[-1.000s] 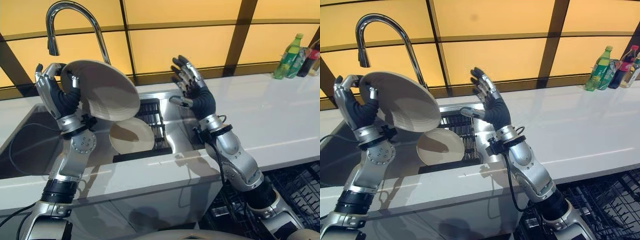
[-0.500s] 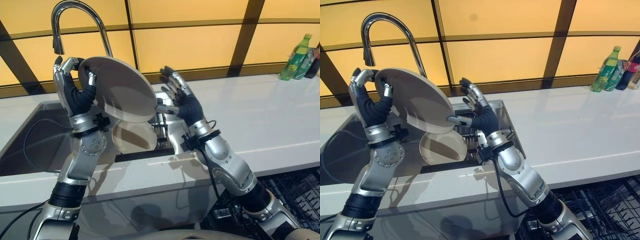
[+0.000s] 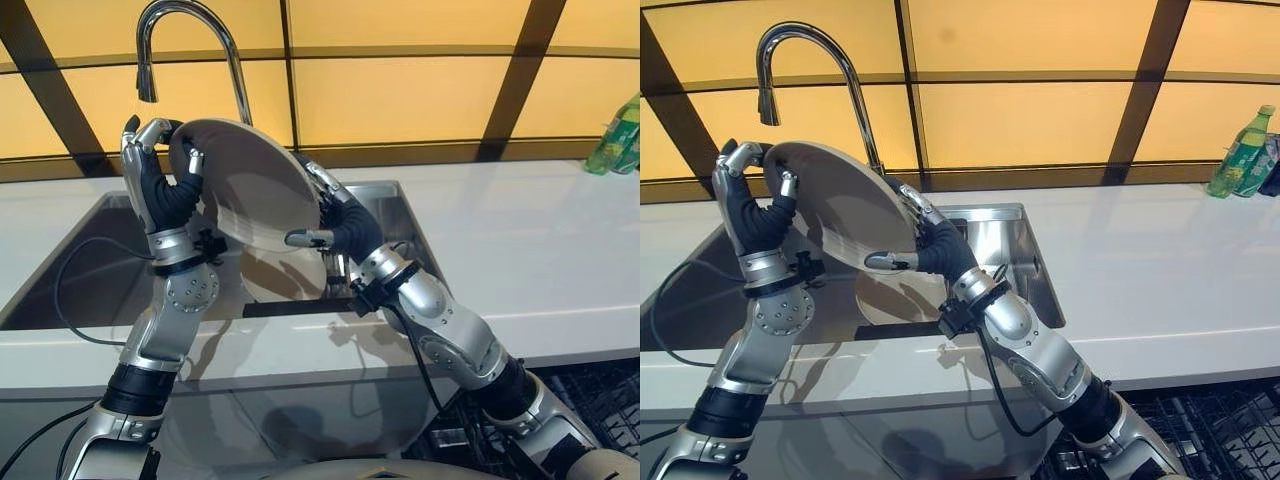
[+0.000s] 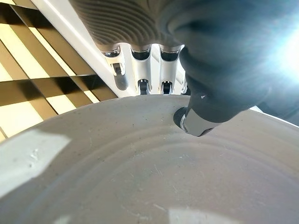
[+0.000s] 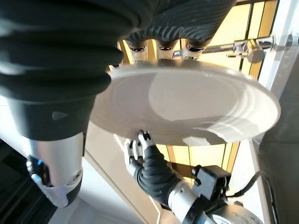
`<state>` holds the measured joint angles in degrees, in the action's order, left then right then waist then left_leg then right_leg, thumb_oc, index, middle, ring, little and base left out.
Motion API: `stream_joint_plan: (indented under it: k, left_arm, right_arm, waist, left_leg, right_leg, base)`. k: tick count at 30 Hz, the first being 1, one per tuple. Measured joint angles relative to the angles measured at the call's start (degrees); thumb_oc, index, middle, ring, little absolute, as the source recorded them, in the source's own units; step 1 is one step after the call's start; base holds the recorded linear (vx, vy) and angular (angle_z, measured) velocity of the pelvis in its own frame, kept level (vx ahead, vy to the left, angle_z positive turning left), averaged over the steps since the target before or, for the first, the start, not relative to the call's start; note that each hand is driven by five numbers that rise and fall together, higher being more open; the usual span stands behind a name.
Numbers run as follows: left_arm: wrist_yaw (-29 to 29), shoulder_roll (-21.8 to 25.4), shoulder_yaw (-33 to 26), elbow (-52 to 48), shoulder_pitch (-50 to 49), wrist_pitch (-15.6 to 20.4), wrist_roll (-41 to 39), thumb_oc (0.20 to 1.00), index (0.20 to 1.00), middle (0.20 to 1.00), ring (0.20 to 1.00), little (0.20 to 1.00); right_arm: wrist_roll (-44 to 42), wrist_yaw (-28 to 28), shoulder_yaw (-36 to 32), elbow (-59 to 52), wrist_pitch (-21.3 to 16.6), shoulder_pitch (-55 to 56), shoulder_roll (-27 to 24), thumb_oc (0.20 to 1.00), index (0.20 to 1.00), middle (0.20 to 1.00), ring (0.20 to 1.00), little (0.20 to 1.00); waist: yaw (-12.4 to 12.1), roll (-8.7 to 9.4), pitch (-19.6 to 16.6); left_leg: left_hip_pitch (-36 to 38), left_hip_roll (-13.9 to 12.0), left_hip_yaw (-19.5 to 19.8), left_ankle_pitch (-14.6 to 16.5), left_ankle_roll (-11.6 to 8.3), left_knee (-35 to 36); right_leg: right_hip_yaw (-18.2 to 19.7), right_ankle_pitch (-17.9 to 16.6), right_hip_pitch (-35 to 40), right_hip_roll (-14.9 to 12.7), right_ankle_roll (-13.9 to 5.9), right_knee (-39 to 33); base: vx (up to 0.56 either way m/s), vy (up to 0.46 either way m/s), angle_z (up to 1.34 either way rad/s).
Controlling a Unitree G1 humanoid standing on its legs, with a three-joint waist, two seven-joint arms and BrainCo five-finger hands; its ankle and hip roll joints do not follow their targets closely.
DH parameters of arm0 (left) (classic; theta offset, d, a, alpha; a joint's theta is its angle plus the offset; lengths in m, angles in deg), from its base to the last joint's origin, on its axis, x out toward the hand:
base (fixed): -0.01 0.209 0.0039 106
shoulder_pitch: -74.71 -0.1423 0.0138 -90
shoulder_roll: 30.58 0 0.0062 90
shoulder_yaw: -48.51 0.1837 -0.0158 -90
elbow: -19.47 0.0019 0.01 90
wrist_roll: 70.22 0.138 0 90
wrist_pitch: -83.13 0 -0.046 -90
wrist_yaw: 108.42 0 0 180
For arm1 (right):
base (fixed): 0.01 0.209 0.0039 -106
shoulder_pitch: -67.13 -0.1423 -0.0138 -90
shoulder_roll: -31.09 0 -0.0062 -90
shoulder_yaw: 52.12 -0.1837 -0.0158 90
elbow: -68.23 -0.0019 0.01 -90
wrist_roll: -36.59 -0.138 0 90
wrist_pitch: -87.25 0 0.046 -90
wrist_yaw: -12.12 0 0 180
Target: Pick up plates and place into dishwasher.
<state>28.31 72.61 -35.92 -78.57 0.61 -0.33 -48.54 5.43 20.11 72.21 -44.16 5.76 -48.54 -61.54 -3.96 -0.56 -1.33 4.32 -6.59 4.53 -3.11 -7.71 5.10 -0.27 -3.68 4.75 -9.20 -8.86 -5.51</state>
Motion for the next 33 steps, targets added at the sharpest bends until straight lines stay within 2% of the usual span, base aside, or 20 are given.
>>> stream_joint_plan:
  k: [10,18,19,20,21,23,29,33]
  left_arm:
    - [2.61,-3.98,2.02,-0.14,-0.04,0.21,-4.02,0.2,0.2,0.2,0.2,0.2]
    - [4.58,-4.53,2.27,-0.19,-0.05,-0.66,-6.03,0.2,0.2,0.2,0.2,0.2]
    - [4.66,-4.53,2.34,-0.21,-0.05,-0.71,-6.46,0.2,0.2,0.2,0.2,0.2]
    - [4.8,-4.53,2.34,-0.25,-0.05,-0.72,-6.73,0.2,0.2,0.2,0.2,0.2]
    - [4.88,-4.51,2.34,-0.25,-0.06,-0.73,-6.74,0.2,0.2,0.2,0.2,0.2]
    - [4.88,-4.4,2.31,-0.26,-0.06,-0.82,-6.76,0.2,0.2,0.2,0.2,0.2]
    - [4.91,-4.42,2.48,-1.68,-0.53,-0.98,-6.74,0.2,0.2,0.2,0.2,0.2]
    - [5.0,-4.45,3.04,-2.2,-0.63,-0.94,-6.73,0.2,0.2,0.2,0.2,0.2]
  right_arm:
    - [1.27,2.62,0.57,2.79,3.1,-2.92,2.38,1.0,1.0,1.0,1.0,1.0]
    - [1.3,6.35,0.57,2.8,3.1,-2.95,2.24,1.0,1.0,1.0,1.0,1.0]
    - [1.32,6.75,0.57,2.85,3.1,-2.97,2.31,0.959,0.959,0.959,0.959,0.959]
    - [1.48,6.88,0.55,2.85,3.1,-2.97,2.3,0.762,0.762,0.762,0.762,0.762]
    - [1.91,6.91,0.55,2.85,3.13,-3.01,2.28,0.203,0.203,0.203,0.203,0.203]
    - [3.07,6.87,0.5,2.84,3.56,-3.23,2.22,0.2,0.2,0.2,0.2,0.2]
    - [5.77,6.84,-1.83,4.13,8.07,-3.47,1.88,0.2,0.2,0.2,0.2,0.2]
    - [5.75,5.8,-2.29,5.06,9.19,-3.56,1.39,0.2,0.2,0.2,0.2,0.2]
  waist:
    - [-0.36,0.89,0.16]
    - [-1.74,1.15,0.5]
    - [-1.74,1.25,0.67]
    - [-1.74,1.39,0.89]
    - [-1.79,1.5,1.14]
    - [-1.86,1.7,1.66]
    - [-1.78,1.61,1.89]
    - [-1.82,1.52,2.03]
  left_leg:
    - [-0.02,0.0,0.19,0.0,0.0,0.0]
    - [-0.02,0.01,0.7,-0.01,0.0,-0.01]
    - [0.0,0.01,0.94,-0.02,0.0,-0.01]
    - [0.02,0.01,1.14,-0.04,0.01,-0.01]
    - [0.0,0.01,1.35,-0.05,0.03,-0.01]
    - [-0.07,0.03,1.71,-0.06,0.04,-0.01]
    - [-0.1,0.09,1.88,0.02,-0.07,-0.03]
    - [-0.04,0.1,1.93,0.0,-0.08,-0.04]
  right_leg:
    - [-0.21,0.0,0.09,0.0,0.0,0.0]
    - [-0.75,0.07,0.65,0.0,0.01,-0.01]
    - [-0.96,0.2,0.83,0.0,0.06,-0.01]
    - [-1.21,0.31,0.94,0.0,0.07,-0.01]
    - [-1.4,0.4,0.94,0.0,0.14,-0.01]
    - [-1.74,0.61,1.05,0.0,0.3,-0.01]
    - [-1.86,0.71,1.4,-0.01,0.08,0.0]
    - [-1.96,0.78,1.52,-0.01,0.02,0.0]
  base:
    - [0.0,0.0,0.0]
    - [-0.01,0.004,0.03]
    - [-0.02,0.016,0.1]
    - [-0.02,0.02,0.12]
    - [-0.01,0.02,0.11]
    - [-0.01,0.021,0.08]
    - [0.0,0.003,0.01]
    - [0.0,0.0,0.0]
